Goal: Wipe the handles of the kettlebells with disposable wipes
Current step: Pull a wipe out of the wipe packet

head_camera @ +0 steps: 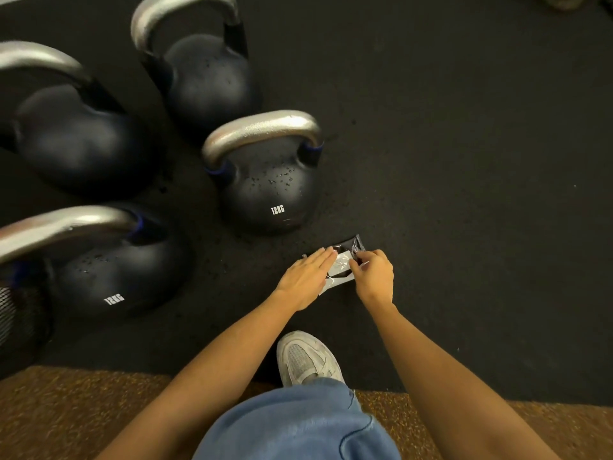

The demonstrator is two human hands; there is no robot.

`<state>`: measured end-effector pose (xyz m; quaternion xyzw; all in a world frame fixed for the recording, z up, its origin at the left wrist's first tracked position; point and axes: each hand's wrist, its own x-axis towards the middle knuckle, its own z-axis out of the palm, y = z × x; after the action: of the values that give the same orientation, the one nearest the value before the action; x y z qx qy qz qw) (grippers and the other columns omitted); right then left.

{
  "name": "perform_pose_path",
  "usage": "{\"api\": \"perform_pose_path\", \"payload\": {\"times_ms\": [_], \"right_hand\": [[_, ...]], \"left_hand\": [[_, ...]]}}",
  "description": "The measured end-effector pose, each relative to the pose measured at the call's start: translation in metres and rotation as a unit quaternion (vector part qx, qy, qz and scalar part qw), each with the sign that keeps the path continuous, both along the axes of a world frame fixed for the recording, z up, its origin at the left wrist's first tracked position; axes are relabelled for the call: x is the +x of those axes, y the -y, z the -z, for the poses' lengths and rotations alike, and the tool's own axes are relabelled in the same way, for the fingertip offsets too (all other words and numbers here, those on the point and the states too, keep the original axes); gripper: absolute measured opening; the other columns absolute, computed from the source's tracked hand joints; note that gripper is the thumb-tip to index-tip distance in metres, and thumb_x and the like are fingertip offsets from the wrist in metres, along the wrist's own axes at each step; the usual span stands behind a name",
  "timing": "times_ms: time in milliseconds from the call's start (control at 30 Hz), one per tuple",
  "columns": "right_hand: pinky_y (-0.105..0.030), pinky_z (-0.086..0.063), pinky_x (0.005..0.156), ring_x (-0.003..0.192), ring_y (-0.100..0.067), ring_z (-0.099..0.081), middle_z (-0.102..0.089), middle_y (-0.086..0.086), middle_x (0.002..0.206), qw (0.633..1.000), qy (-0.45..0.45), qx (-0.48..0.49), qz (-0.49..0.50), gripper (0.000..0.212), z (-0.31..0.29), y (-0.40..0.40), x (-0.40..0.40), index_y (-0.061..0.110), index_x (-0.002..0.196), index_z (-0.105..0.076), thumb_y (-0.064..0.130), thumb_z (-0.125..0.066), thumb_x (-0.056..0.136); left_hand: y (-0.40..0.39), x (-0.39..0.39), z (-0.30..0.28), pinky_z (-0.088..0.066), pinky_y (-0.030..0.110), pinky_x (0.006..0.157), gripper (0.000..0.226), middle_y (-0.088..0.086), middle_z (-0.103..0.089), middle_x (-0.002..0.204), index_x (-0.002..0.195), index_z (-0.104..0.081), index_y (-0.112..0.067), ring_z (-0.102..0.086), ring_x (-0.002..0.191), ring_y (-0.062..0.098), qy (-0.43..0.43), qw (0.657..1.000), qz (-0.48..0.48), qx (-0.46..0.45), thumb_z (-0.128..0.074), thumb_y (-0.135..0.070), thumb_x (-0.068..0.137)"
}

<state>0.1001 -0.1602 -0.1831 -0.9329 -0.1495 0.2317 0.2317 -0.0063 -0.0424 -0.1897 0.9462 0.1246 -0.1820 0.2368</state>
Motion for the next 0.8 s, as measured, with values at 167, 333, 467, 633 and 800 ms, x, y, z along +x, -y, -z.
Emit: {"api": "perform_pose_path", "payload": {"times_ms": [167,333,467,633,800], "right_hand": [[-0.026,-0.048,0.076,0.083,-0.014,-0.059,-0.063,-0.008,0.103,1.0,0.009,0.011,0.018,0.013,0.004,-0.007,0.0,0.005,0.097,-0.072,0.012,-0.062,0.093],[-0.029,-0.052,0.078,0.086,-0.018,-0.066,-0.07,-0.006,0.095,0.998,0.014,0.058,-0.037,0.012,0.0,-0.016,-0.025,0.009,0.098,-0.07,0.014,-0.061,0.092],[-0.02,-0.04,0.089,0.105,-0.008,-0.058,-0.073,0.002,0.101,0.991,-0.018,0.115,-0.064,0.012,0.003,-0.007,-0.045,0.013,0.094,-0.076,0.019,-0.068,0.087],[-0.024,-0.055,0.079,0.083,-0.007,-0.066,-0.07,0.007,0.09,0.986,-0.016,0.159,0.053,0.012,0.002,0.022,-0.027,0.015,0.096,-0.074,0.015,-0.066,0.087],[-0.031,-0.052,0.076,0.087,-0.015,-0.064,-0.066,0.0,0.103,0.993,0.04,0.007,-0.114,0.017,0.003,0.003,-0.008,0.013,0.103,-0.074,0.019,-0.061,0.093]], "left_hand": [[0.0,0.006,-0.001,-0.023,0.039,0.117,0.075,0.0,-0.008,0.163,0.154,-0.01,-0.019,-0.01,0.149,0.017,0.0,0.999,-0.037,-0.029,-0.056,-0.015,0.095],[-0.001,0.009,-0.004,-0.032,0.043,0.115,0.084,0.002,-0.019,0.161,0.153,-0.013,-0.03,-0.021,0.147,0.021,0.004,0.993,-0.071,-0.094,-0.062,-0.006,0.09],[-0.002,0.005,-0.001,-0.031,0.044,0.116,0.07,0.001,-0.016,0.162,0.148,-0.033,-0.025,-0.014,0.149,0.021,0.01,0.991,-0.08,-0.103,-0.061,0.0,0.089],[0.001,0.004,0.003,-0.029,0.042,0.116,0.046,0.0,-0.013,0.162,0.137,-0.047,-0.019,-0.007,0.15,0.018,0.014,0.992,-0.088,-0.092,-0.058,-0.009,0.094],[0.004,0.001,0.004,-0.029,0.037,0.114,0.028,0.002,-0.011,0.163,0.126,-0.053,-0.011,-0.003,0.15,0.018,0.018,0.988,-0.104,-0.116,-0.052,-0.009,0.097]]}}
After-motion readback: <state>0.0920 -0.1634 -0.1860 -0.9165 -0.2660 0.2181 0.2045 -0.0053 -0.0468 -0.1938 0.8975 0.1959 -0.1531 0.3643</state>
